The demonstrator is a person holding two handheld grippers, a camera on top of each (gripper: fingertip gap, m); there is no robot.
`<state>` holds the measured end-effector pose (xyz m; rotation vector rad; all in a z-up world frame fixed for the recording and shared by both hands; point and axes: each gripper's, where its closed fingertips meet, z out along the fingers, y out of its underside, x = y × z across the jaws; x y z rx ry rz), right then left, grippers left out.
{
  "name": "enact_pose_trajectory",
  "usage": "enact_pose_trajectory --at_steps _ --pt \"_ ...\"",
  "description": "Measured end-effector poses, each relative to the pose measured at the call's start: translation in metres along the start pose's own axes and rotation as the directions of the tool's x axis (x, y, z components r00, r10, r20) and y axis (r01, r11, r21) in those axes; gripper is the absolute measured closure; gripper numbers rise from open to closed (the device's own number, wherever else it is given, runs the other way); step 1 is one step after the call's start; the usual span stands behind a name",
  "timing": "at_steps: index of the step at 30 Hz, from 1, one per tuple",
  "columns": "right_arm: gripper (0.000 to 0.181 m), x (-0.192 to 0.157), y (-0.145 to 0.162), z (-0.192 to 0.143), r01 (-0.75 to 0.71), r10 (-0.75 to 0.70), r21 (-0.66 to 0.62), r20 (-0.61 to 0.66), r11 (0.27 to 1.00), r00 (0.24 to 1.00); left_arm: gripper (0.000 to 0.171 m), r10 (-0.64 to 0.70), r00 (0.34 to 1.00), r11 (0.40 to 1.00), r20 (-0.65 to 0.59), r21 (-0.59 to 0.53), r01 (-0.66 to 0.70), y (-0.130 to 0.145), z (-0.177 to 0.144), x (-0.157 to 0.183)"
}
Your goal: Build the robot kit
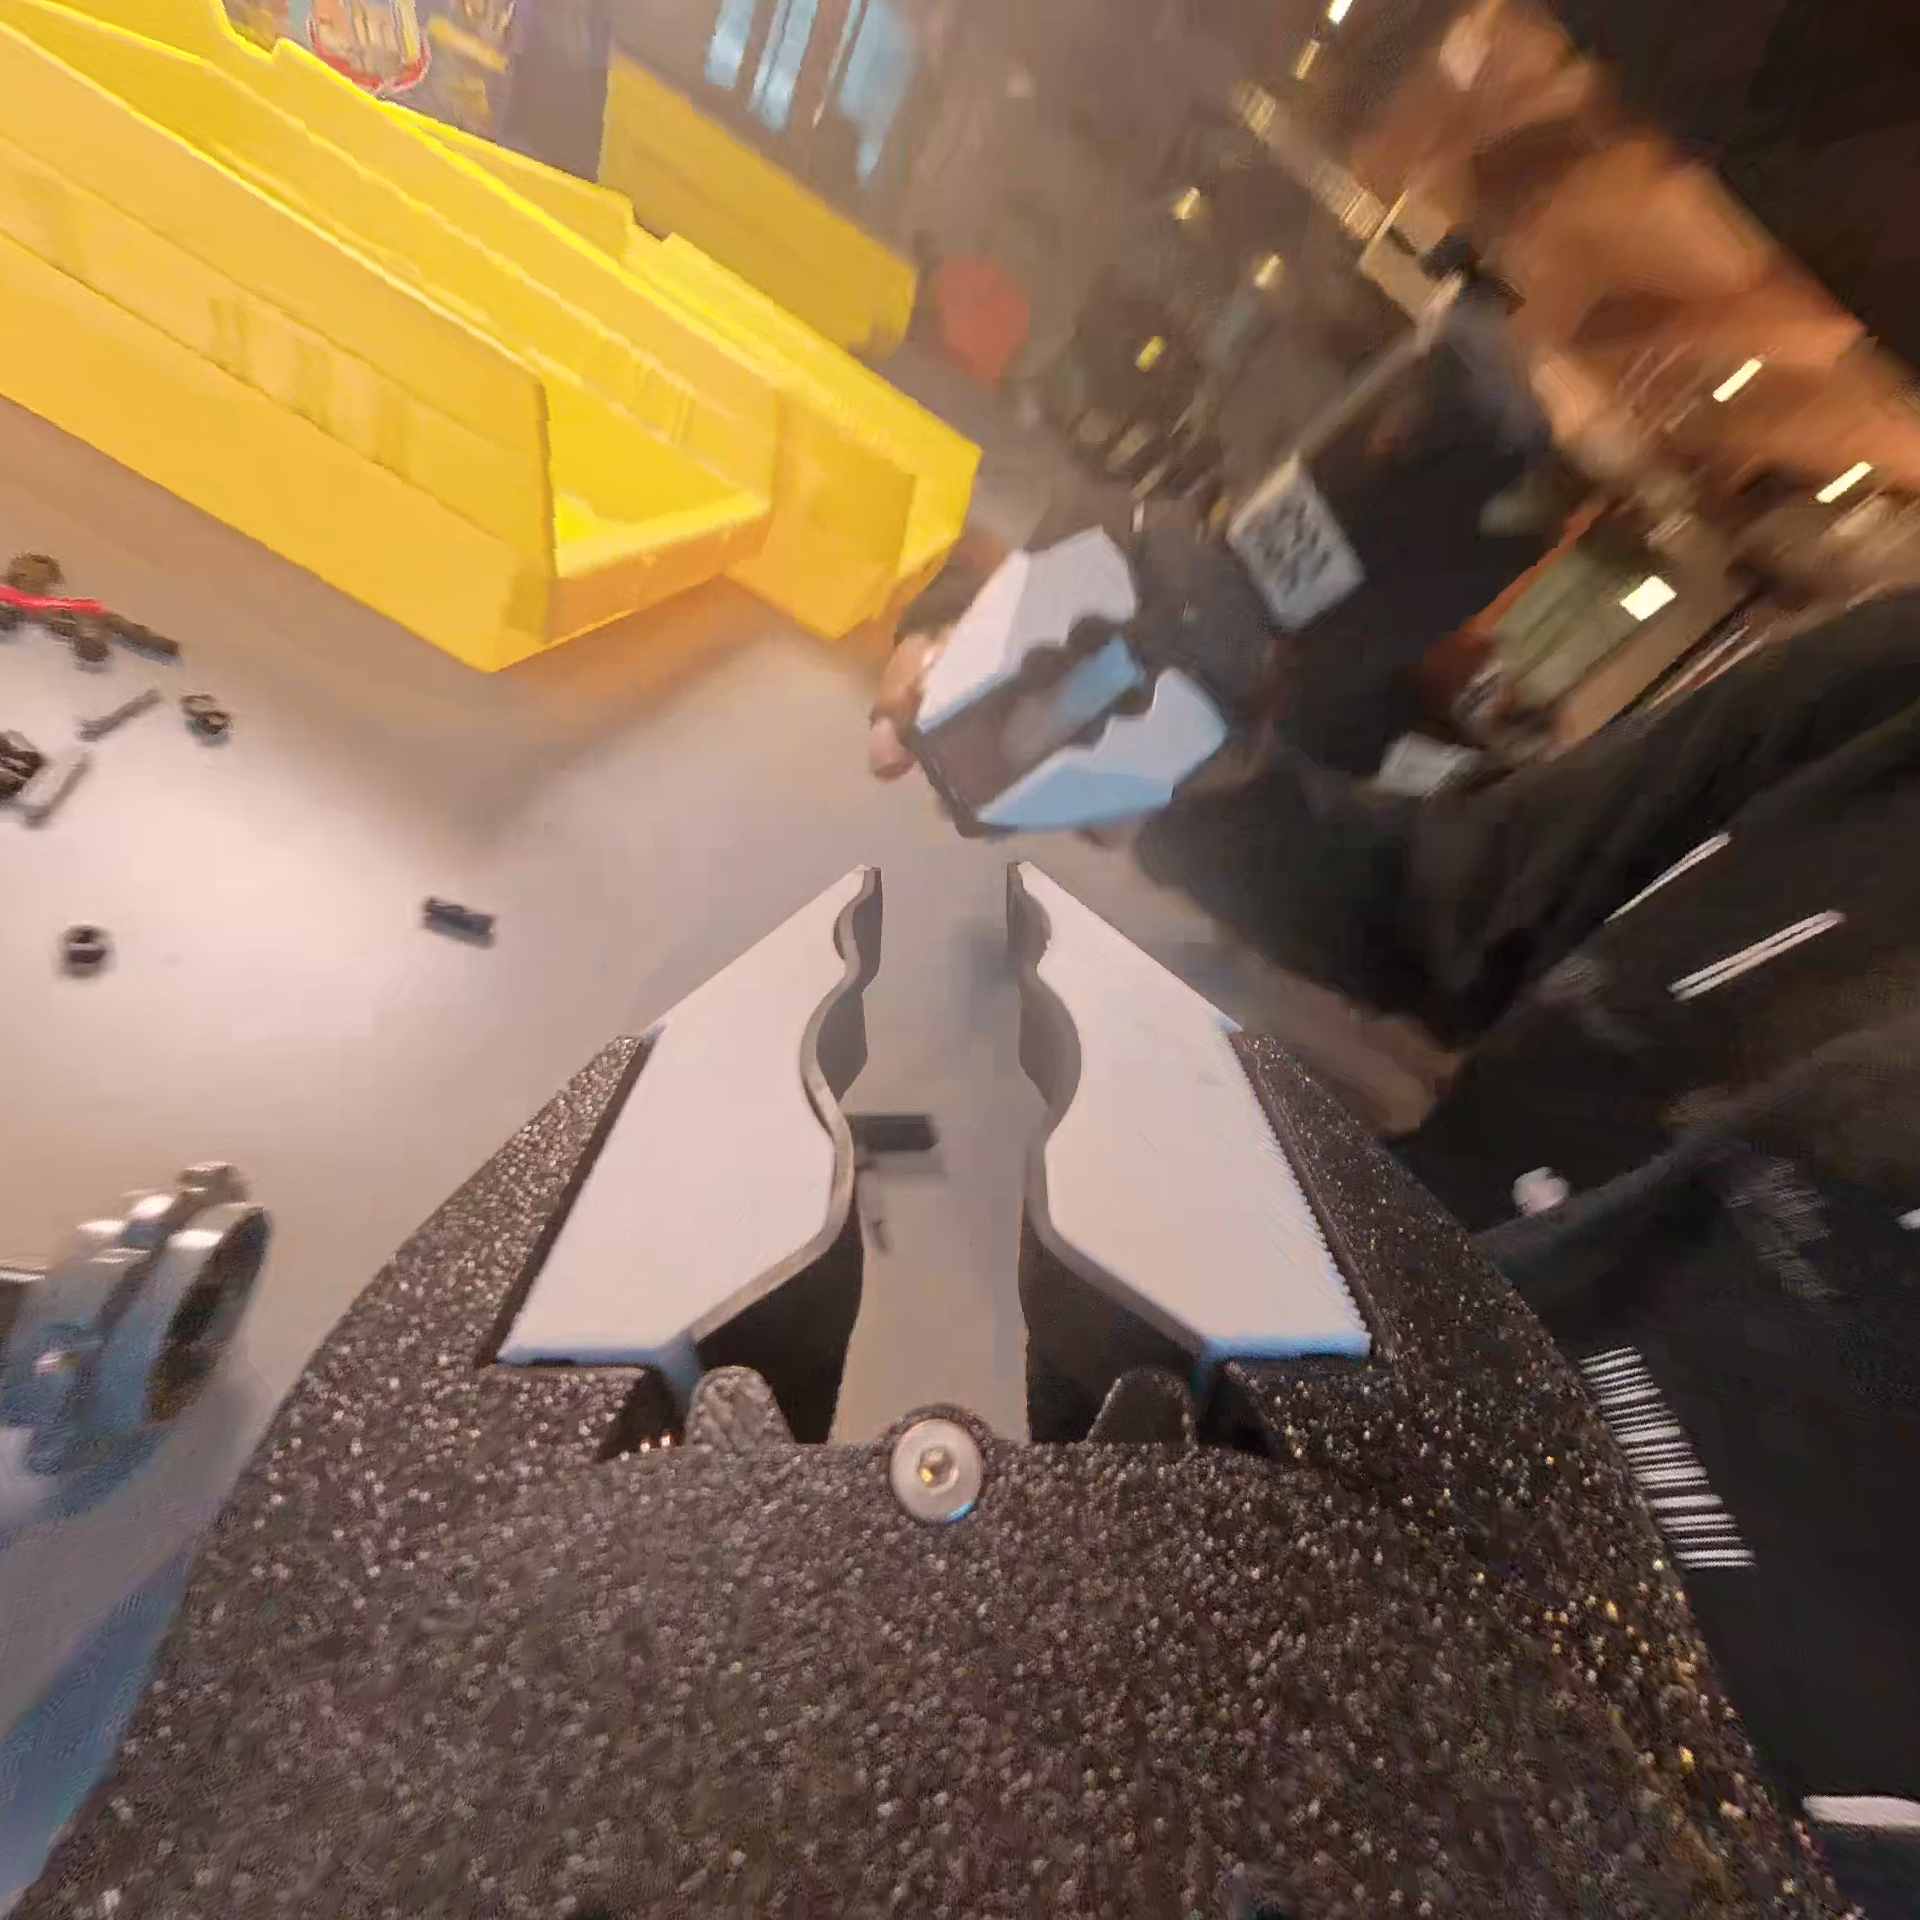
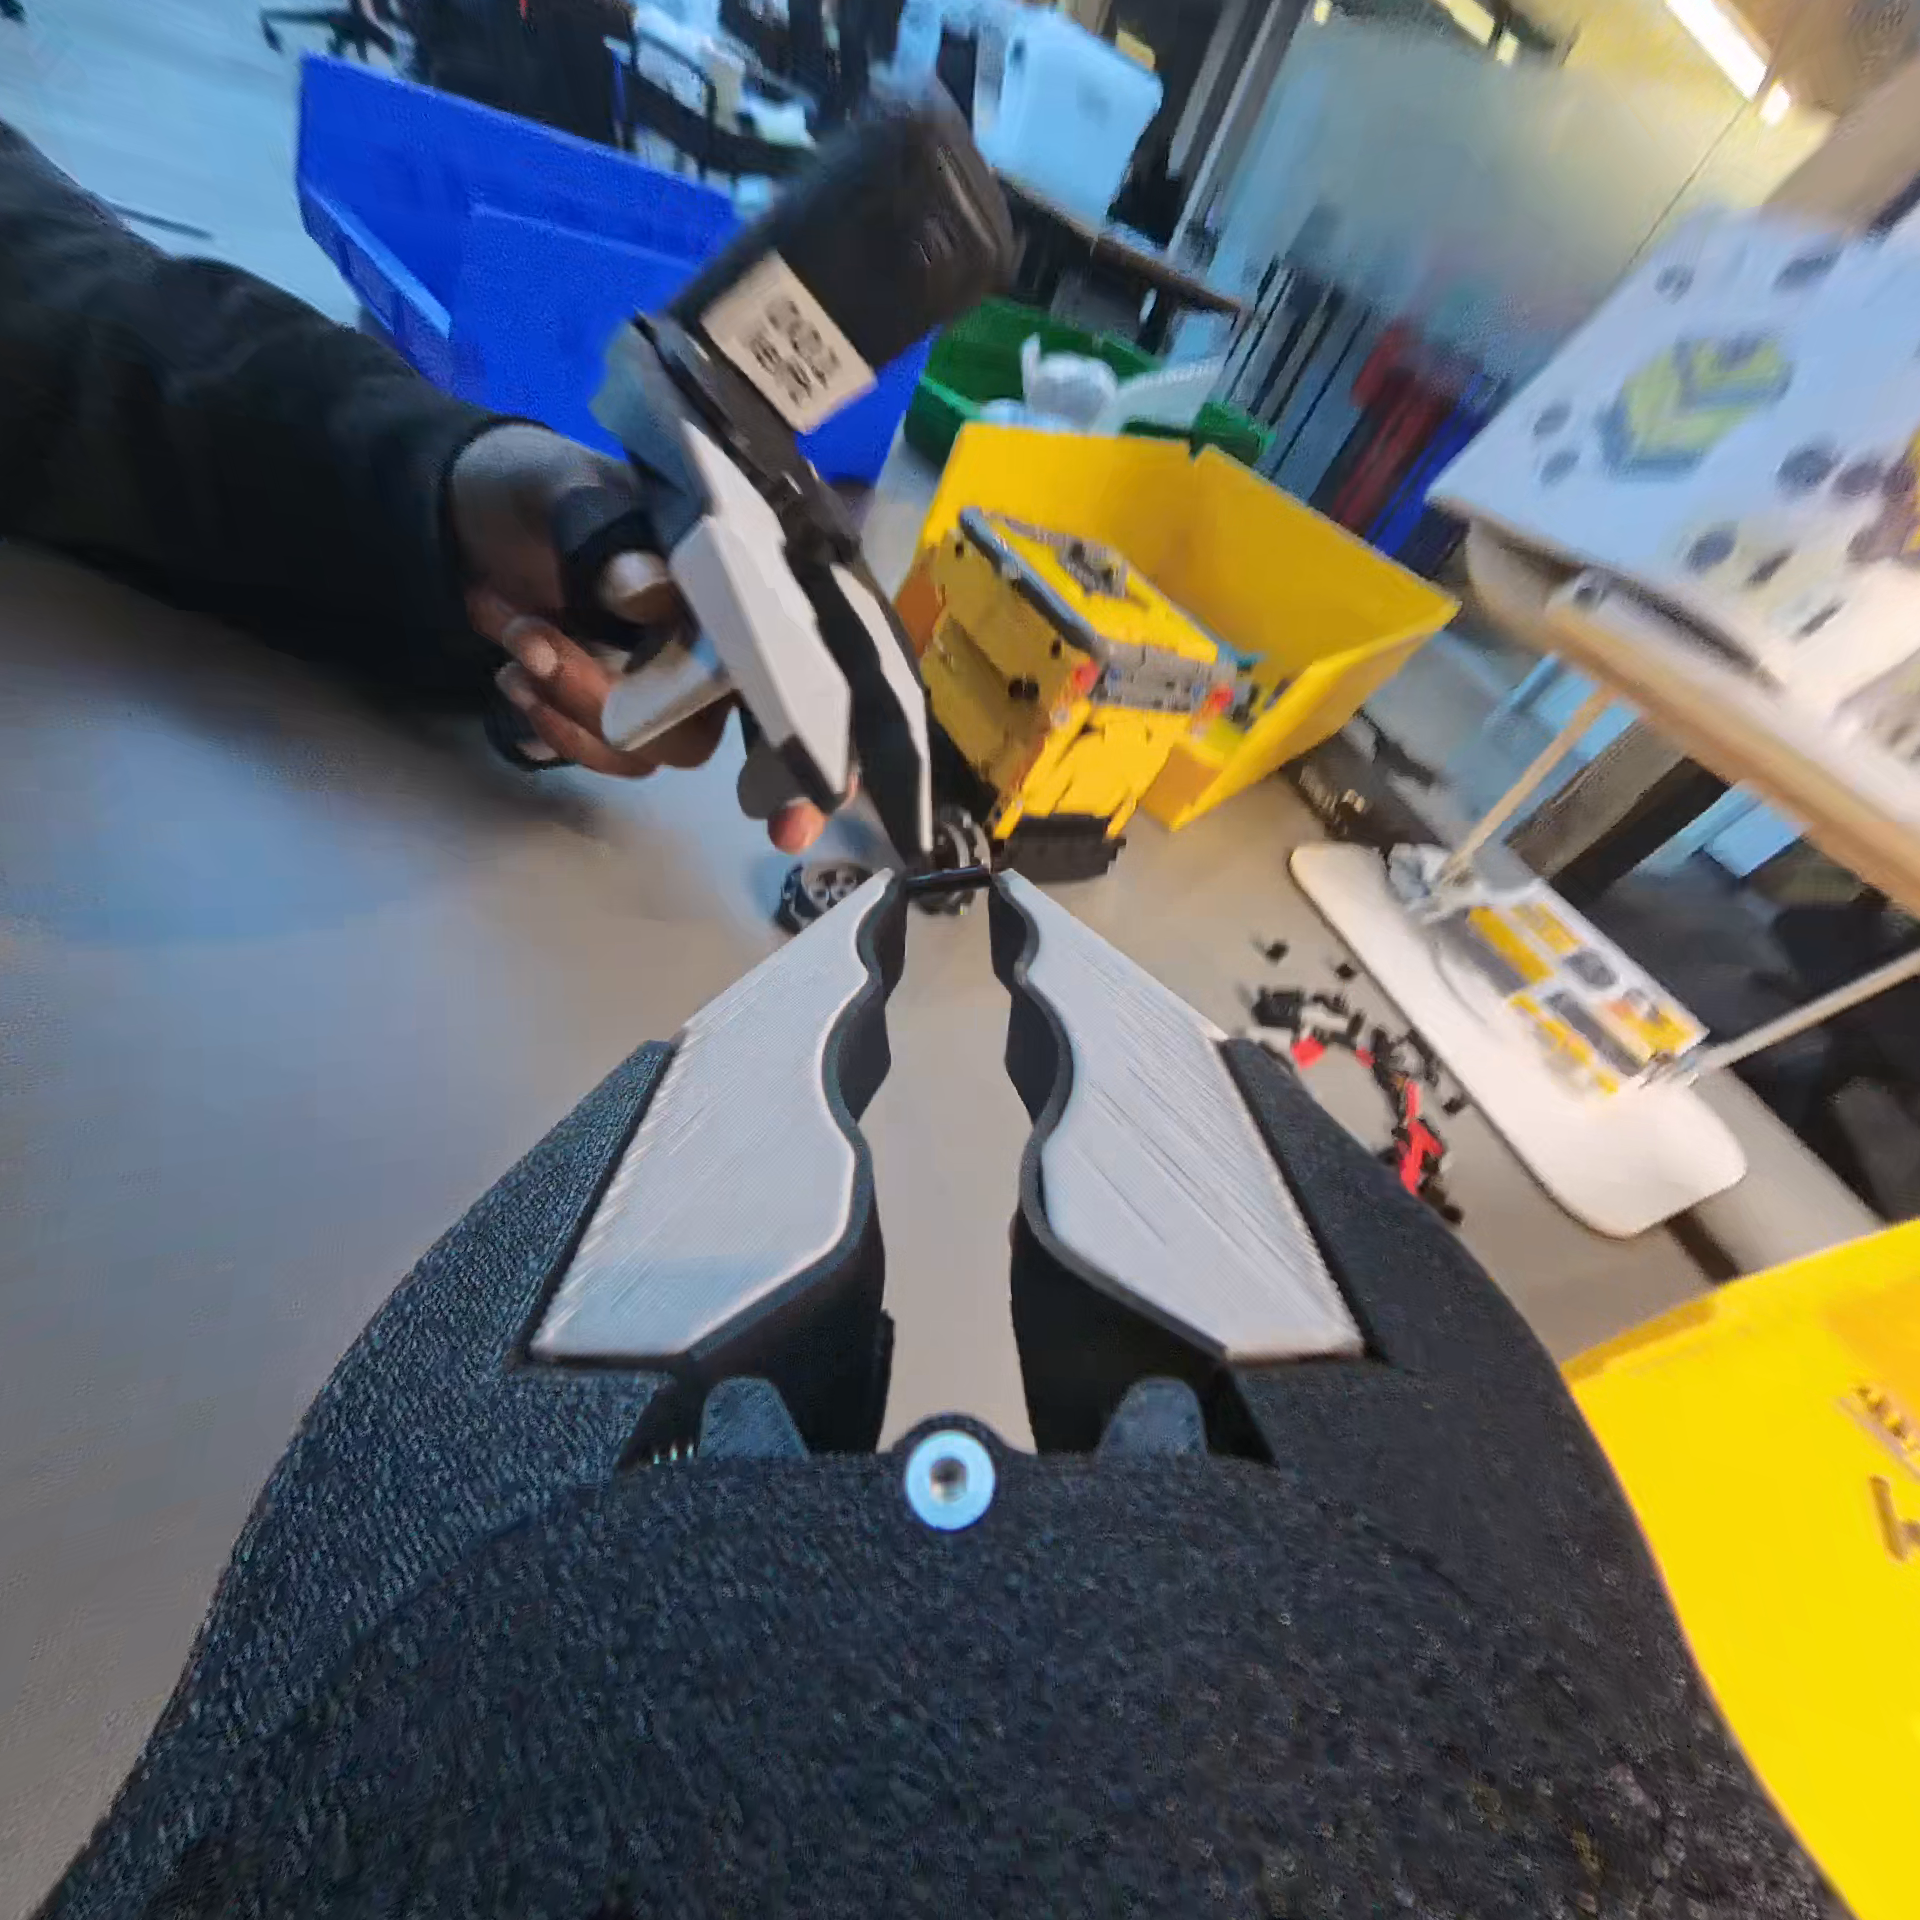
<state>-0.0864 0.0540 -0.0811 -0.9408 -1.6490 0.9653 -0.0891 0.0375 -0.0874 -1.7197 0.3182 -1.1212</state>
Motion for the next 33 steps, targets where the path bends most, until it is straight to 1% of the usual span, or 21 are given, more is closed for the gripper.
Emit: enact_pose_trajectory --at_steps 1,3,5,7,9,12,14,16,18,21,23,26,29,31,33 --pt "0.166 -0.003 -0.008 0.002 0.045 -0.045 0.025 -0.027 0.999 0.999 0.149 -0.078 0.995 0.996 -0.063 0.045 0.081 -0.007 -0.003 0.005" --pt "0.166 -0.010 -0.021 0.005 0.125 -0.121 0.066 -0.070 0.990 0.990 0.150 -0.179 0.967 0.976 -0.183 0.089 0.198 -0.016 -0.008 0.014" --pt "0.166 -0.015 -0.031 0.009 0.173 -0.165 0.090 -0.095 0.981 0.982 0.154 -0.215 0.940 0.964 -0.265 0.096 0.248 -0.020 -0.010 0.023" --pt "0.166 -0.017 -0.038 0.010 0.223 -0.210 0.100 -0.125 0.970 0.970 0.160 -0.216 0.925 0.961 -0.313 0.096 0.258 -0.023 -0.012 0.031" --pt "0.165 -0.016 -0.044 0.011 0.258 -0.243 0.103 -0.145 0.960 0.959 0.164 -0.208 0.922 0.964 -0.326 0.090 0.249 -0.022 -0.013 0.035" --pt "0.165 -0.018 -0.049 0.010 0.271 -0.254 0.116 -0.146 0.955 0.956 0.165 -0.198 0.917 0.966 -0.347 0.087 0.242 -0.023 -0.014 0.040" --pt "0.165 -0.018 -0.051 0.010 0.284 -0.265 0.115 -0.155 0.952 0.952 0.169 -0.196 0.918 0.967 -0.344 0.090 0.240 -0.024 -0.014 0.040" --pt "0.165 -0.018 -0.052 0.010 0.301 -0.280 0.113 -0.168 0.947 0.945 0.169 -0.197 0.917 0.966 -0.348 0.090 0.241 -0.024 -0.015 0.040" --pt "0.165 -0.018 -0.052 0.011 0.302 -0.281 0.112 -0.174 0.947 0.944 0.170 -0.192 0.920 0.968 -0.341 0.089 0.235 -0.024 -0.015 0.039" --pt "0.165 -0.020 -0.049 0.010 0.309 -0.292 0.102 -0.155 0.946 0.944 0.170 -0.160 0.936 0.980 -0.313 0.065 0.189 -0.021 -0.015 0.038" --pt "0.163 -0.025 -0.046 0.010 0.288 -0.281 0.093 -0.085 0.953 0.956 0.170 -0.127 0.949 0.989 -0.287 0.035 0.142 -0.016 -0.015 0.037" --pt "0.154 -0.037 -0.037 0.006 0.185 -0.191 0.051 0.148 0.981 0.970 0.170 -0.056 0.968 0.998 -0.243 -0.032 0.050 -0.004 -0.013 0.035" --pt "0.157 -0.046 -0.027 -0.004 0.138 -0.118 -0.028 0.363 0.990 0.924 0.169 -0.001 0.975 0.992 -0.220 -0.122 -0.027 0.013 -0.008 0.035" --pt "0.159 -0.055 -0.021 -0.009 0.167 -0.106 -0.090 0.474 0.982 0.874 0.169 0.016 0.974 0.983 -0.228 -0.175 -0.057 0.024 -0.006 0.037" --pt "0.162 -0.059 -0.012 -0.010 0.231 -0.123 -0.140 0.536 0.963 0.835 0.169 0.030 0.971 0.972 -0.236 -0.219 -0.084 0.033 -0.004 0.040"
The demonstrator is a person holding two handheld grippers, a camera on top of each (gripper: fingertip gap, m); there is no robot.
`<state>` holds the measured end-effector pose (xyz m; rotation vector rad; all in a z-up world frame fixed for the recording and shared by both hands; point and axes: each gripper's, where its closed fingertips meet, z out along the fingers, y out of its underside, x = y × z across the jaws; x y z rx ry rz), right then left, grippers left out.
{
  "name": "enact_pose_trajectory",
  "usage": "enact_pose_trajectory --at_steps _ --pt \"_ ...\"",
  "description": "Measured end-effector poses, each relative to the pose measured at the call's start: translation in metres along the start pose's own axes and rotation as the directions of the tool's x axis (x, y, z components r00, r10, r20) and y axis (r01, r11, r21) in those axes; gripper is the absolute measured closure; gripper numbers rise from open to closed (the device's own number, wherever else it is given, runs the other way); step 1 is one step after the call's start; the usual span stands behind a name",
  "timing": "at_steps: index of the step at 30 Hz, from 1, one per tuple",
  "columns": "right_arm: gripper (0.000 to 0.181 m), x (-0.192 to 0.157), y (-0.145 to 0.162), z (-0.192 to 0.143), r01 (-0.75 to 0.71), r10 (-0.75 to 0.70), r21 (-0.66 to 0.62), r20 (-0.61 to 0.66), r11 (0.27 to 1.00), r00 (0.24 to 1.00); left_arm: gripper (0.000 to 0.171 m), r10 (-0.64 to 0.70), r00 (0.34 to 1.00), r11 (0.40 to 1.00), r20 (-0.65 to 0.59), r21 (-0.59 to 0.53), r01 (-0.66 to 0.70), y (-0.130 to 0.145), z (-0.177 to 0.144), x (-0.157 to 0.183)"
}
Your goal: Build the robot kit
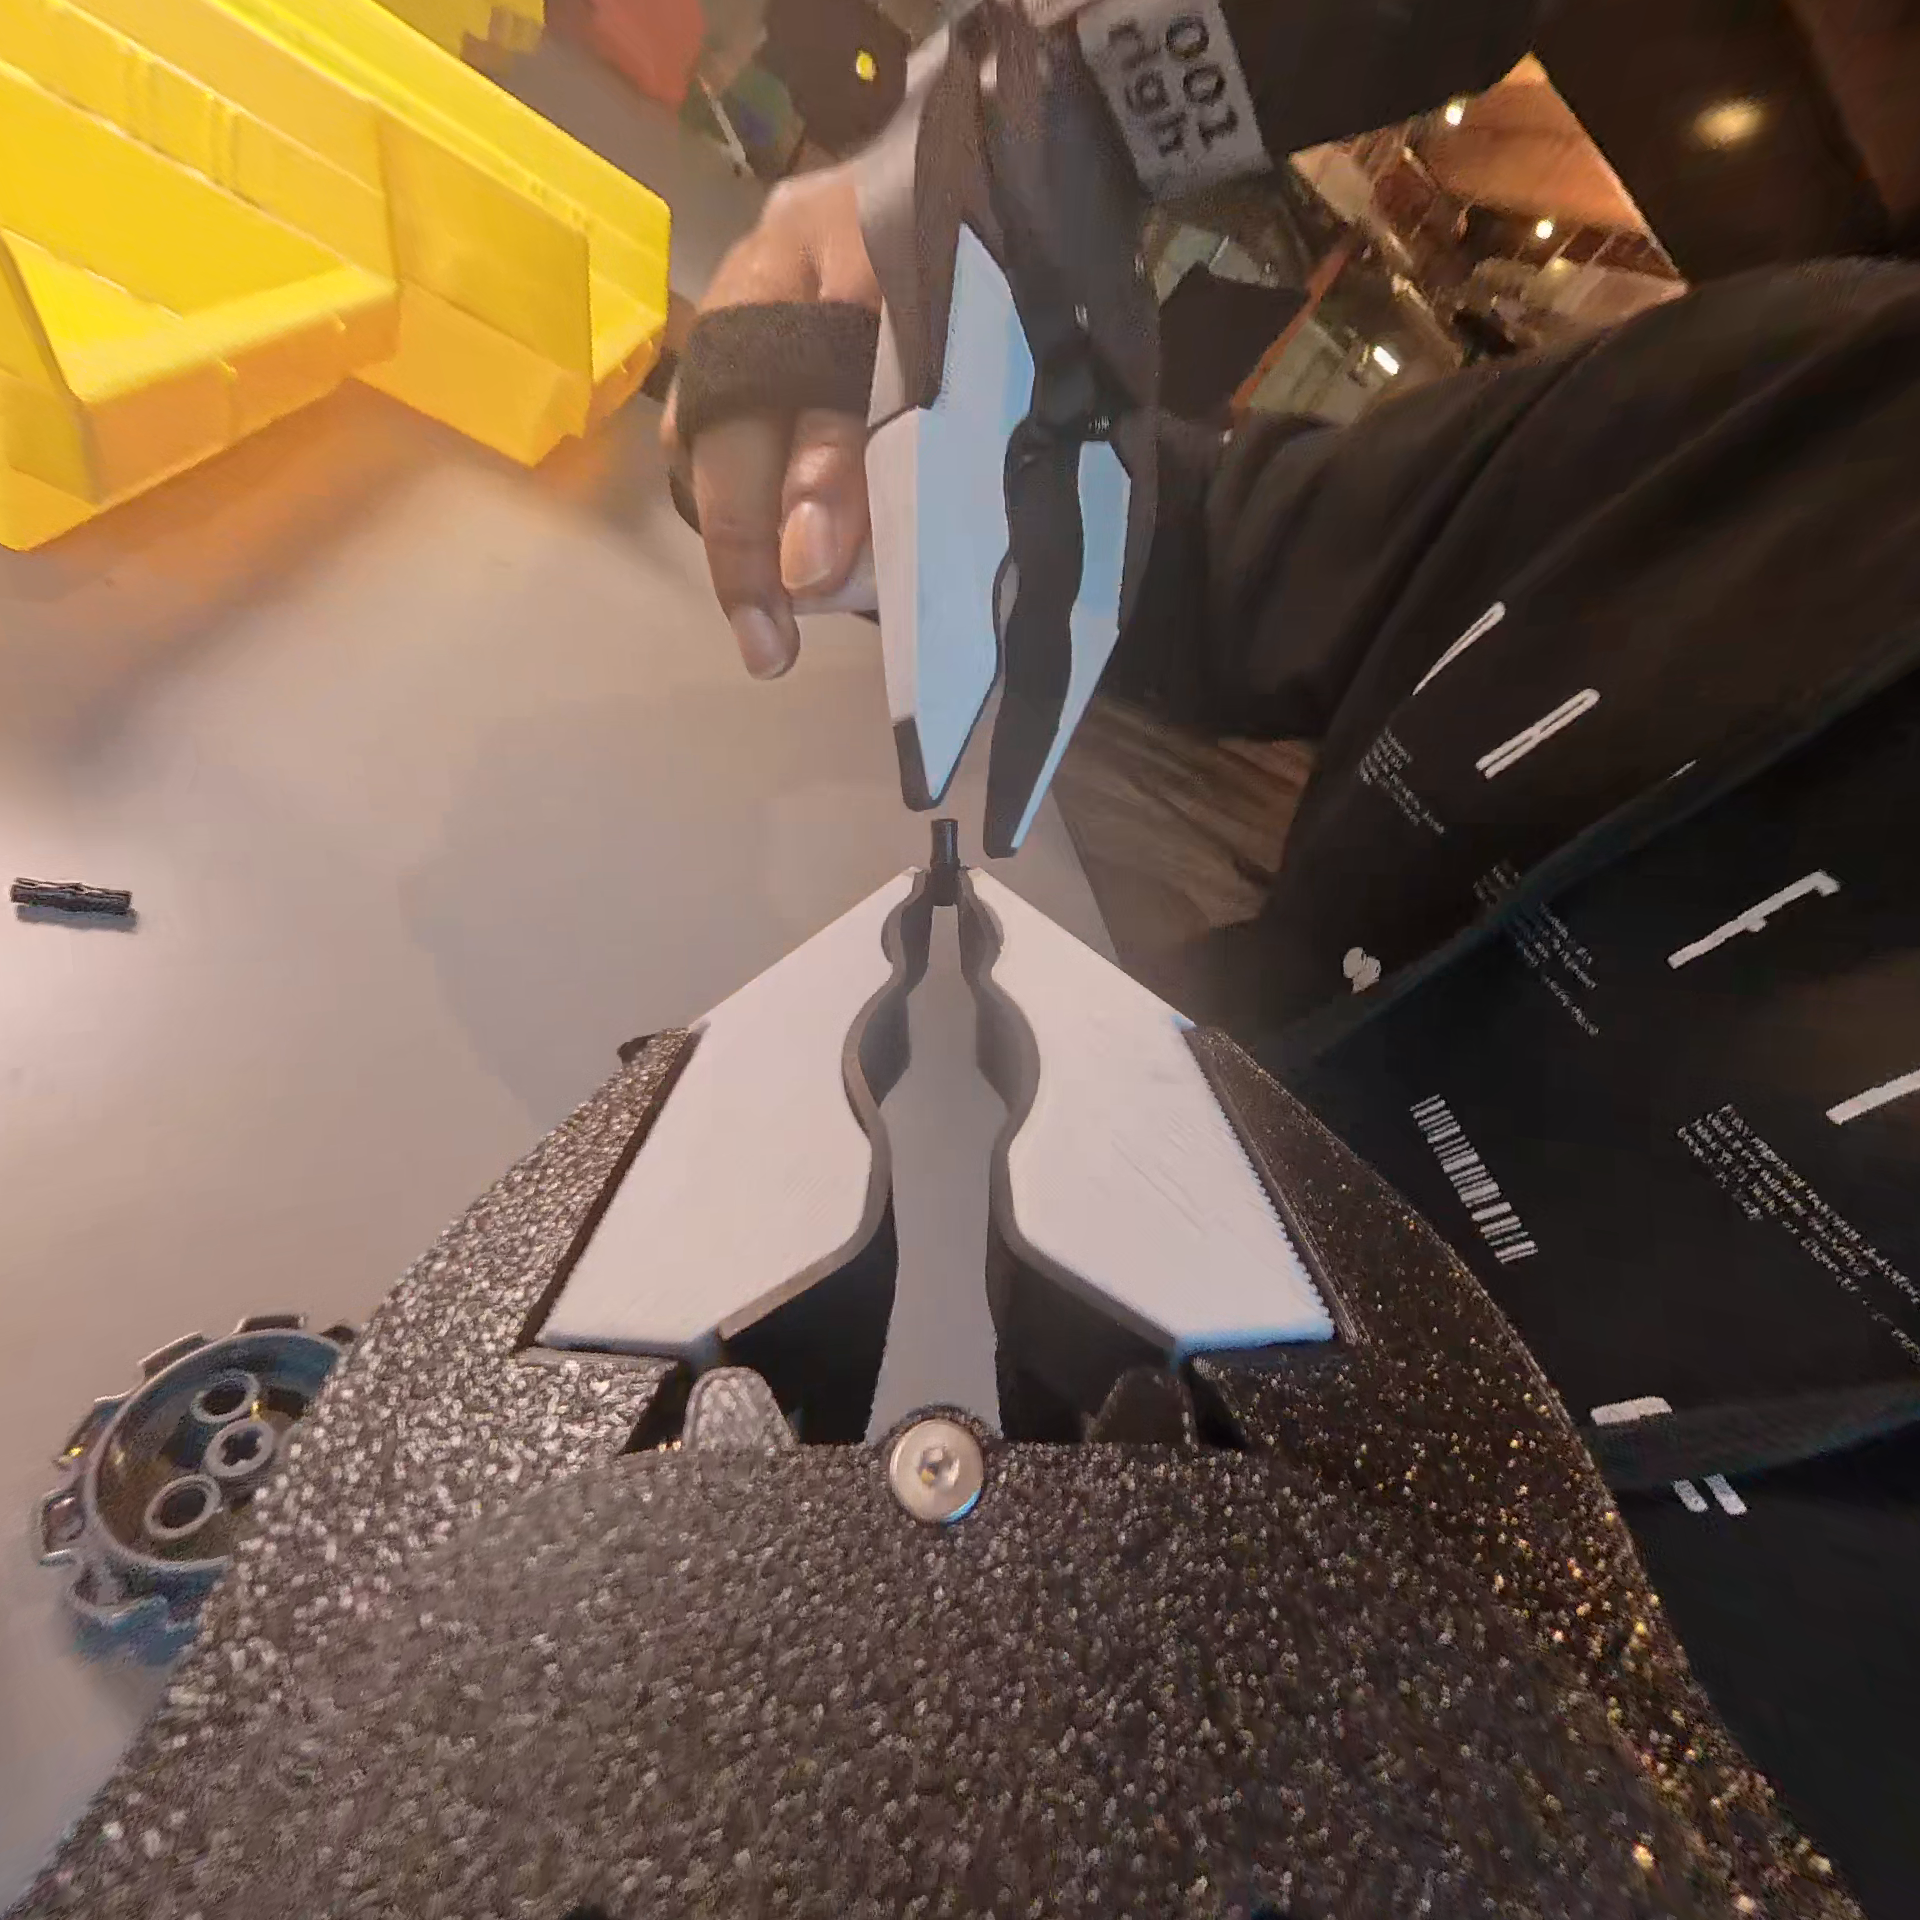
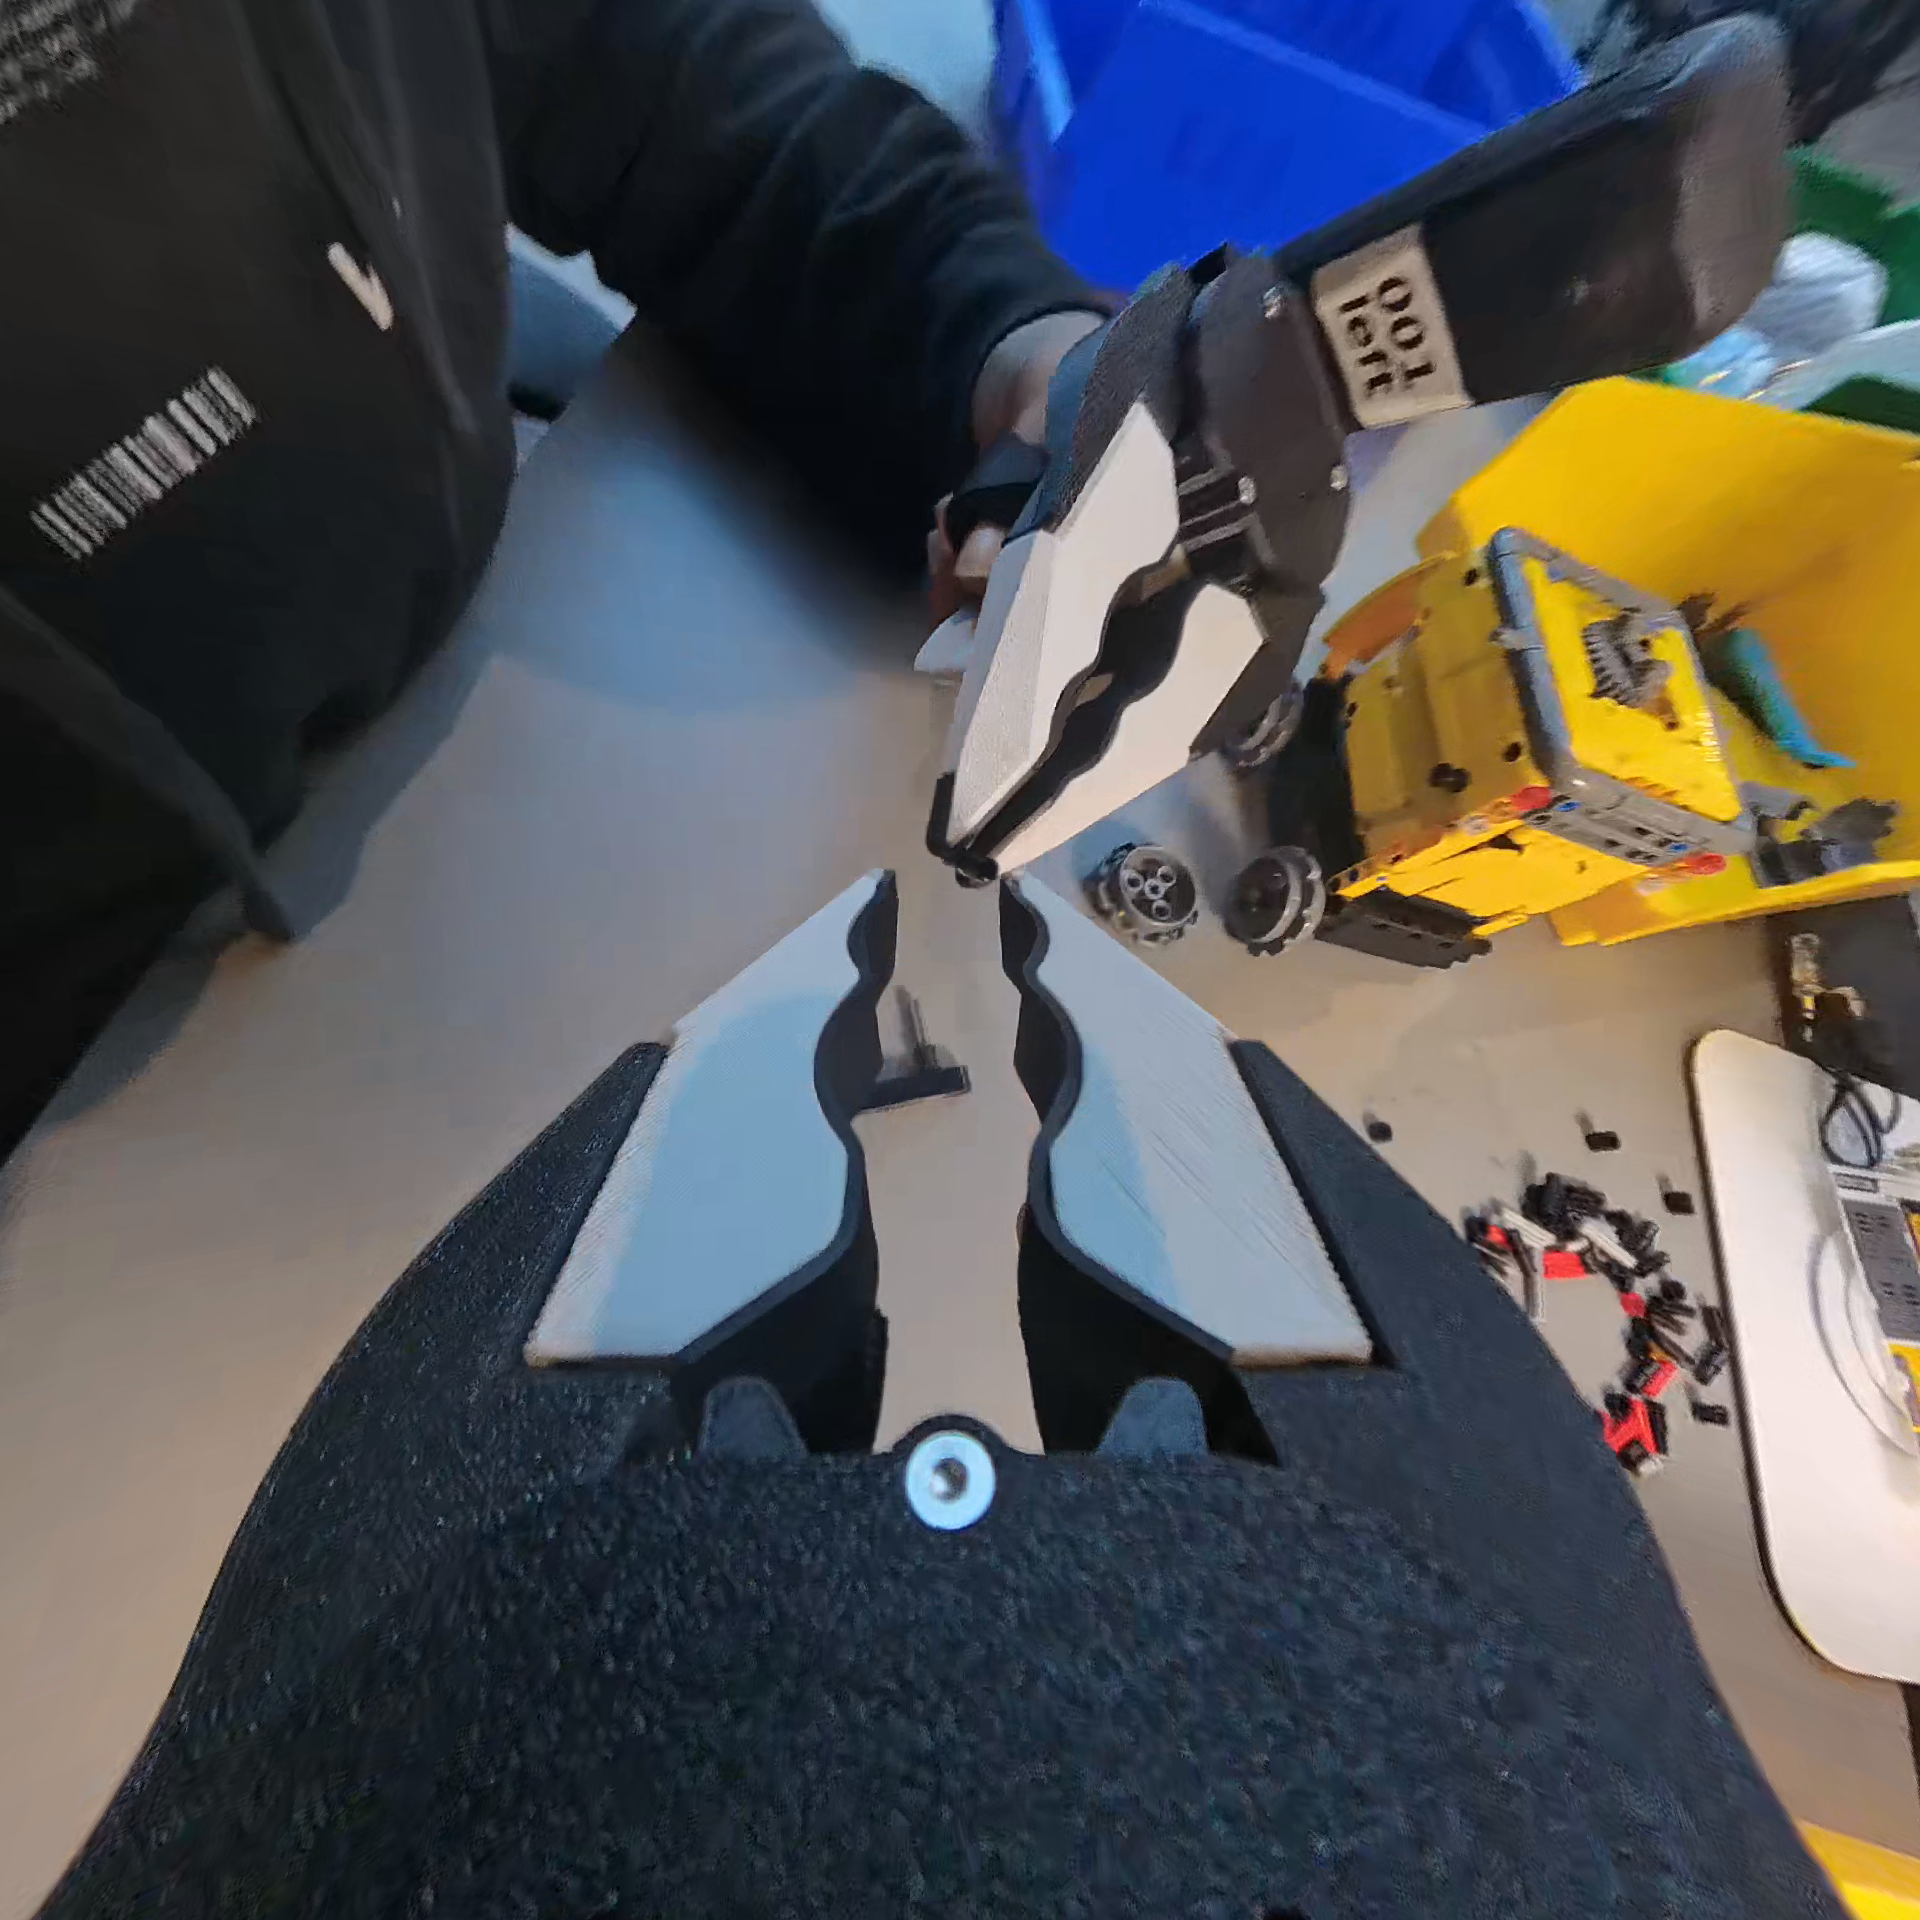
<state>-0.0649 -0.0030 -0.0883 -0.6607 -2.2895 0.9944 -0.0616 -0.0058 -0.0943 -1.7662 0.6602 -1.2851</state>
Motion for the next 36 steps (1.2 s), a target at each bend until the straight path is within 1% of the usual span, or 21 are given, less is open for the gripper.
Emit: enact_pose_trajectory --at_steps 2,4,7,9,17,20,25,32,34,36 --pt "0.163 -0.005 0.004 0.004 0.024 -0.022 -0.045 0.055 0.999 0.998 0.169 0.011 1.000 0.999 -0.009 -0.034 -0.011 0.006 0.003 0.003" --pt "0.166 -0.010 0.004 0.008 0.040 -0.034 -0.062 0.102 0.997 0.994 0.169 0.013 1.000 0.999 -0.016 -0.051 -0.013 0.009 0.006 0.004" --pt "0.170 -0.013 0.007 0.013 0.068 -0.058 -0.083 0.126 0.994 0.990 0.169 0.013 1.000 0.997 -0.020 -0.071 -0.015 0.013 0.007 0.005" --pt "0.174 -0.012 0.006 0.013 0.080 -0.070 -0.083 0.122 0.993 0.990 0.169 0.008 1.000 0.997 -0.023 -0.070 -0.009 0.013 0.007 0.005" --pt "0.176 -0.008 0.004 0.013 0.093 -0.089 -0.059 0.070 0.994 0.994 0.169 -0.024 0.999 0.999 -0.030 -0.038 0.022 0.008 0.004 0.003" --pt "0.176 -0.005 0.007 0.012 0.059 -0.058 -0.030 0.023 0.998 0.998 0.169 -0.020 1.000 0.999 -0.003 -0.025 0.020 0.007 0.004 -0.001" --pt "0.176 -0.007 0.015 0.012 -0.008 0.009 0.021 -0.049 1.000 0.999 0.169 -0.019 1.000 0.999 0.023 -0.039 0.020 0.011 0.008 -0.006" --pt "0.176 -0.008 0.020 0.010 -0.150 0.170 0.140 -0.146 0.979 0.974 0.169 -0.024 0.999 0.999 0.045 -0.035 0.026 0.012 0.013 -0.010" --pt "0.176 -0.006 0.025 0.009 -0.189 0.216 0.159 -0.170 0.969 0.962 0.167 0.006 0.995 0.999 0.096 -0.037 -0.002 0.012 0.015 -0.016" --pt "0.176 -0.004 0.031 0.006 -0.227 0.259 0.178 -0.187 0.958 0.948 0.160 0.056 0.984 0.998 0.168 -0.049 -0.048 0.011 0.015 -0.024"
